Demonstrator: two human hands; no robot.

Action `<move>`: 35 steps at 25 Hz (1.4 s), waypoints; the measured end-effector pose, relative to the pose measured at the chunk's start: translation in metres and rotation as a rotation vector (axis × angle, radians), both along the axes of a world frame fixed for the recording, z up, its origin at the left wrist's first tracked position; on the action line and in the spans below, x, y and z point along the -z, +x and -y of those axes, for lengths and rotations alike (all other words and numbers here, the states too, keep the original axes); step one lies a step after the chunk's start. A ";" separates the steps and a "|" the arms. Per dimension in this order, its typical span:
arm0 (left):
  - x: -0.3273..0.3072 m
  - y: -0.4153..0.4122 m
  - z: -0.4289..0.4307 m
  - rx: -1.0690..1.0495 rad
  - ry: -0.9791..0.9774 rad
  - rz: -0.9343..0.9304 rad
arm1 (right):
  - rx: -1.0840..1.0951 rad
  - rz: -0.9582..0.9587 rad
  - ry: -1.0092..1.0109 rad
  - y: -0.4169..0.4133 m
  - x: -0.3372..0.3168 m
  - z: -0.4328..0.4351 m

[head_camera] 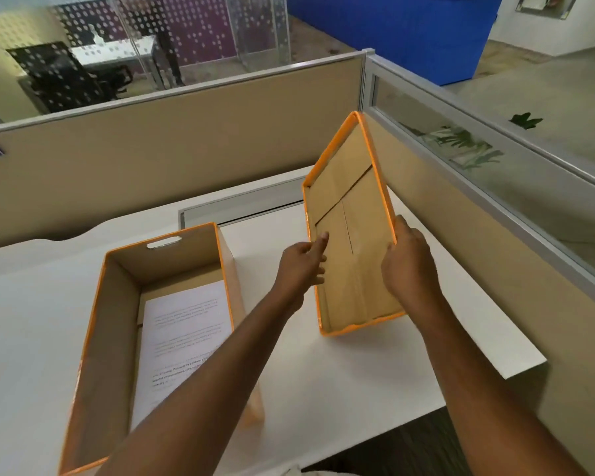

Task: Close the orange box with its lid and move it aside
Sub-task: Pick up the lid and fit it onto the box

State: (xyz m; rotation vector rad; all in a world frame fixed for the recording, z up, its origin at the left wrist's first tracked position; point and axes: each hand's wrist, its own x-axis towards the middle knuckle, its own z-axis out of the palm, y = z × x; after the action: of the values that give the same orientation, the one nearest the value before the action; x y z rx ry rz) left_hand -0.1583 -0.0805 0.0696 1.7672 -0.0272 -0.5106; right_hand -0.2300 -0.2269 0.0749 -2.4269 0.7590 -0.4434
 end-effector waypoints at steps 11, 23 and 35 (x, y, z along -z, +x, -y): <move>-0.071 0.008 -0.049 -0.006 -0.174 0.082 | -0.013 0.107 -0.178 0.008 -0.032 -0.174; -0.073 0.048 -0.237 -0.115 -0.448 -0.223 | 0.035 0.085 0.151 0.024 -0.034 -0.154; 0.003 0.009 -0.338 -0.461 -0.008 0.083 | -0.262 -0.198 0.573 0.019 0.016 -0.212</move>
State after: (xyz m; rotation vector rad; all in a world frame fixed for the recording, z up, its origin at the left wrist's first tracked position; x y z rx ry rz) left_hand -0.1493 0.2577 0.0666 1.7147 0.3129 -0.1027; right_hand -0.2114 -0.0150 0.0586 -1.9974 0.5406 0.1131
